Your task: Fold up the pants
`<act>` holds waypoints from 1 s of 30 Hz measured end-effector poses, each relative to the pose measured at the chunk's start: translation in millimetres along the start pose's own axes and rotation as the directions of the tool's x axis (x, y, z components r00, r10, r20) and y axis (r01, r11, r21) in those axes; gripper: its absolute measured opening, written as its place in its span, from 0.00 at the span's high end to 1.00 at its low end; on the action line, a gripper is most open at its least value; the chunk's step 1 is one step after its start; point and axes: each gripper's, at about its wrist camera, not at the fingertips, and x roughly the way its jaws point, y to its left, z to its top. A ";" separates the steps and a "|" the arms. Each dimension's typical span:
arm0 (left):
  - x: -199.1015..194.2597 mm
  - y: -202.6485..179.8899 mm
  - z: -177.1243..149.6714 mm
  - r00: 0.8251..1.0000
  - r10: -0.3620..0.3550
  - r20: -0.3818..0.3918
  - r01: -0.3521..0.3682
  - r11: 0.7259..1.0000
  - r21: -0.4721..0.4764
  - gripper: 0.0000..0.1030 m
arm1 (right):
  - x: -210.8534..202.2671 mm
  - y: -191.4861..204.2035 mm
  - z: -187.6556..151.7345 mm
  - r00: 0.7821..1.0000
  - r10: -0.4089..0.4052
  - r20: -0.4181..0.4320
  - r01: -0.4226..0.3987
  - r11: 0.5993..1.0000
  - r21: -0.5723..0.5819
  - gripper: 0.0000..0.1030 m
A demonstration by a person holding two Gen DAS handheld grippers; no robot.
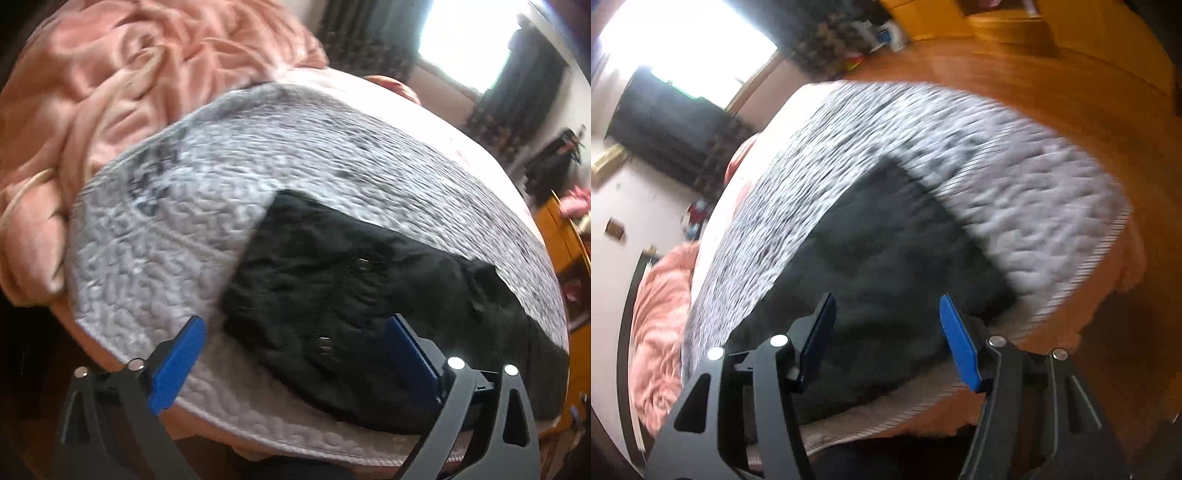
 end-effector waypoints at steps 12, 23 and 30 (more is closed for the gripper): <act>54.0 -29.6 -21.4 0.999 0.016 -0.040 -0.016 1.000 0.003 0.04 | 29.4 -44.2 21.1 0.997 -0.072 -0.031 0.075 0.993 0.091 0.50; 39.8 -36.4 -34.6 0.993 -0.039 0.109 0.038 0.999 0.005 0.04 | -9.6 -100.0 -6.3 0.999 0.052 0.005 -0.051 0.959 0.280 0.34; 44.5 -24.8 -40.3 0.996 -0.041 0.078 0.047 0.997 -0.068 0.04 | 13.9 -102.9 -15.7 0.990 0.142 0.009 -0.136 0.930 0.342 0.34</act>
